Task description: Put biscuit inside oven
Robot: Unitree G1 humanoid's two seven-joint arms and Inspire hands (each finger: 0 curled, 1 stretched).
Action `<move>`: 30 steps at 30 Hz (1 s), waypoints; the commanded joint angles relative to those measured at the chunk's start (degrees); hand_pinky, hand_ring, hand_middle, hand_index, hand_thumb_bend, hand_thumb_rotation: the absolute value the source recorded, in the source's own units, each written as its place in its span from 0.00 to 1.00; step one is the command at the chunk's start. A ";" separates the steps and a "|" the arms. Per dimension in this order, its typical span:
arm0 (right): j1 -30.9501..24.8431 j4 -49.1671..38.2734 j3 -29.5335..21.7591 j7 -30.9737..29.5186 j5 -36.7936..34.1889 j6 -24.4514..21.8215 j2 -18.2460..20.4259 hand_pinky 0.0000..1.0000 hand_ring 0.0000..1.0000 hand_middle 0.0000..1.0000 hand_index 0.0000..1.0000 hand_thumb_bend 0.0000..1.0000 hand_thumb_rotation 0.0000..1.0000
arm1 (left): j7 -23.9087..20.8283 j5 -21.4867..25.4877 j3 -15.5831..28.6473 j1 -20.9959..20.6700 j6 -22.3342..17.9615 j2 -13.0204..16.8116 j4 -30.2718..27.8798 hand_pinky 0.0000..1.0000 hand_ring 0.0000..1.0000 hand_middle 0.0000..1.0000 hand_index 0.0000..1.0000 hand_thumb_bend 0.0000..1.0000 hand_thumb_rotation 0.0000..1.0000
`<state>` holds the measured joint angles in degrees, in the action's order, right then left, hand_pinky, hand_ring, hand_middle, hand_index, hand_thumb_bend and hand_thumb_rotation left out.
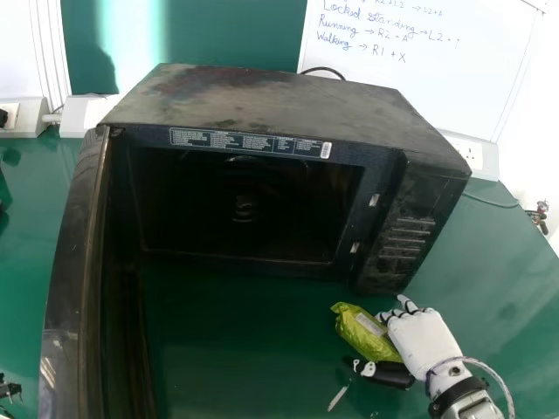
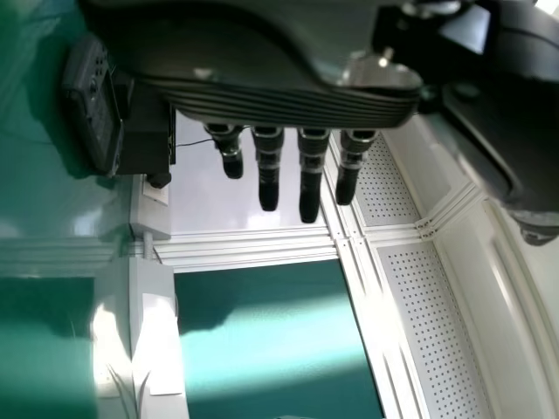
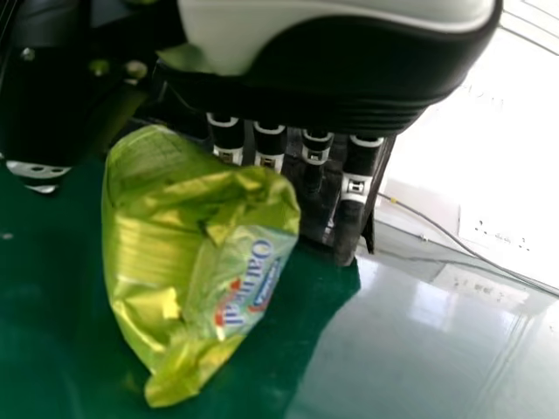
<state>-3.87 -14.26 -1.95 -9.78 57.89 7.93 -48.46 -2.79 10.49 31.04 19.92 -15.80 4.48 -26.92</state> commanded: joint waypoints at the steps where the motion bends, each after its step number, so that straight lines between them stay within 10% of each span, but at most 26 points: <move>1: -0.50 0.23 0.16 0.59 -1.06 -0.01 0.65 0.52 0.70 0.75 0.74 0.93 0.41 | 0.54 1.19 1.27 0.78 -0.30 0.82 0.05 0.96 0.92 0.91 0.97 0.94 1.00; 30: 5.80 10.29 2.42 1.78 -1.71 1.27 -1.41 0.55 0.71 0.77 0.74 0.96 0.38 | 0.91 1.41 2.05 2.54 0.42 0.73 -1.88 0.97 0.93 0.92 0.98 0.94 1.00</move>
<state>1.52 -4.69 -0.30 -7.73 56.51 9.29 -49.39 -1.97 11.64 32.55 21.84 -15.29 4.98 -28.42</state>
